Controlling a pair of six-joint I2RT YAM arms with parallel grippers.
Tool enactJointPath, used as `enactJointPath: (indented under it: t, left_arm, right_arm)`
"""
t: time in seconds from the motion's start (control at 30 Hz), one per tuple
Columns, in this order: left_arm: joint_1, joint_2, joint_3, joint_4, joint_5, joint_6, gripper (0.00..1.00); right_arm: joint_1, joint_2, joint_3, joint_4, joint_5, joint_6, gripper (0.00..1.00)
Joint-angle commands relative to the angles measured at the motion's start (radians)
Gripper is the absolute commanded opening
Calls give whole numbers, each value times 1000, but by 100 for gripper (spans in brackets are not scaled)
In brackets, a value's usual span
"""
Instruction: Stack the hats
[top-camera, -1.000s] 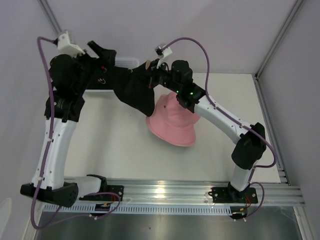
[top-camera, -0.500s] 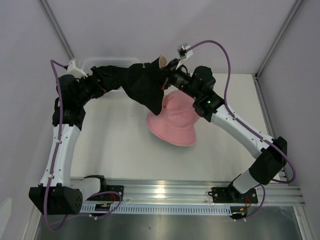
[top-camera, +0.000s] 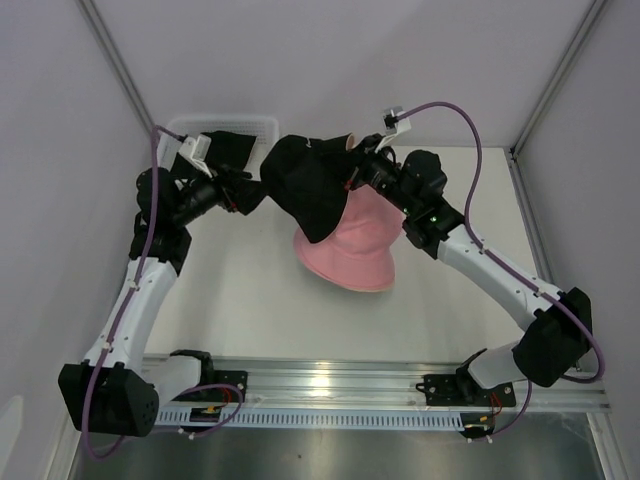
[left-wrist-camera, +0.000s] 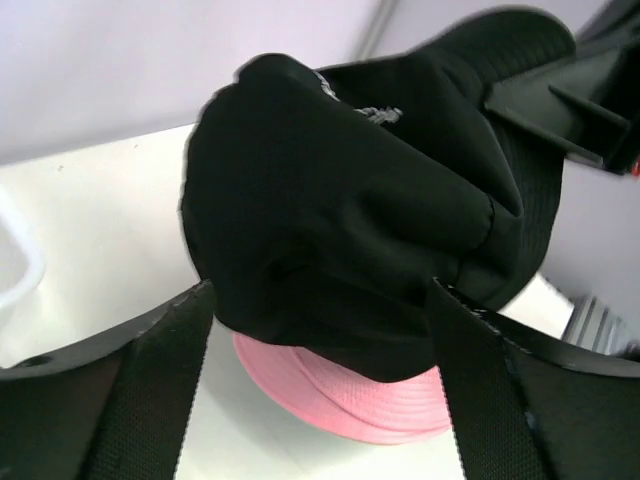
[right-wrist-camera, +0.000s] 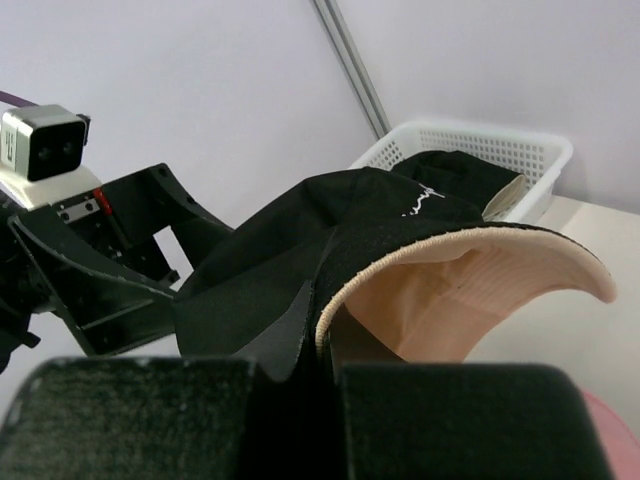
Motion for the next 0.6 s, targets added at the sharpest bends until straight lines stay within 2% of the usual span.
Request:
enactJointPath:
  t: [0.0, 0.1, 0.2, 0.23, 0.33, 0.37, 0.57]
  left_arm:
    - [-41, 24, -21, 132, 87, 165, 87]
    - [-52, 78, -44, 165, 89, 288, 79]
    - [-52, 100, -67, 234, 71, 354, 63]
    - [-52, 112, -64, 267, 75, 359, 55]
    - [-52, 155, -24, 287, 135, 365, 49]
    - [-52, 172, -4, 256, 152, 382, 44]
    - [-54, 247, 85, 270, 252, 361, 42]
  right_arm:
    - [-12, -65, -25, 65, 28, 13, 0]
    - [-19, -85, -47, 68, 30, 23, 0]
    - [-29, -104, -50, 44, 25, 19, 0]
    - [-29, -108, -51, 38, 25, 11, 0]
    - [-30, -115, -57, 27, 27, 8, 0]
    - [-32, -115, -60, 24, 30, 8, 0]
    - [-41, -115, -76, 18, 21, 20, 0]
